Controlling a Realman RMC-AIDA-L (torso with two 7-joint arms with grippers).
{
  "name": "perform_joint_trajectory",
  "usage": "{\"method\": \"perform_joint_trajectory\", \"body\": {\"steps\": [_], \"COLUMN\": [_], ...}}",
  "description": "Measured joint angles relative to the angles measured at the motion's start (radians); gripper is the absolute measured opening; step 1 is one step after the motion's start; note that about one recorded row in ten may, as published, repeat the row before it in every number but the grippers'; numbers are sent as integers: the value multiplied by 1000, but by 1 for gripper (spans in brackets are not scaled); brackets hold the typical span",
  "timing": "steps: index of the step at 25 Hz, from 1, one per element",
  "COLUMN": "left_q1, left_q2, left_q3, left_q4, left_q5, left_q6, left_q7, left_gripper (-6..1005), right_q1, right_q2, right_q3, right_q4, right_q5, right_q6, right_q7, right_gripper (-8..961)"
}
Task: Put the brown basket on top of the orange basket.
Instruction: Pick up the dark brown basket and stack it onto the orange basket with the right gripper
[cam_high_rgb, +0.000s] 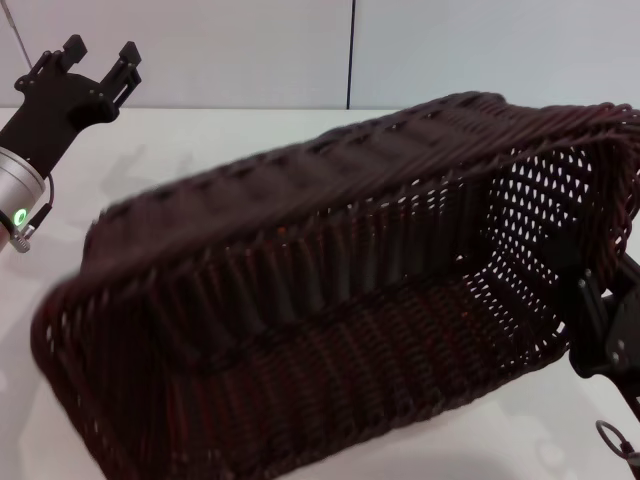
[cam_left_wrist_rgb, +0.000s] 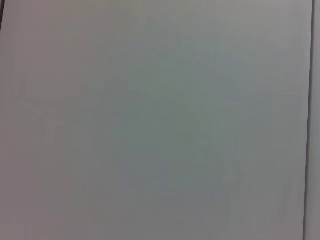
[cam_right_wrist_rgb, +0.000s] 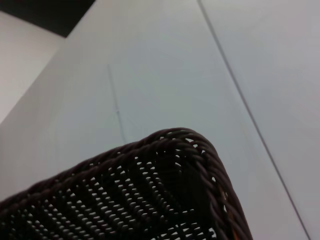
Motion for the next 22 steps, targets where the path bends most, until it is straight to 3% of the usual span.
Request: {"method": "perform_joint_trajectory", "body": {"steps": [10,22], "left_q1": [1,0], "left_q2": [0,-2], "left_q3": [0,15], "left_q4": [0,0], "left_q5": [0,-1], "left_q6": [0,-14], "left_q7": [5,17], "left_gripper": [712,712], "right_q1": [-23,-45], "right_q2": [0,-1], "right_q3": [47,39], "right_q4": [132,156], "right_q5": [0,-3], "right_q6": [89,159], "right_q7": [10,55], "right_gripper": [148,148]}}
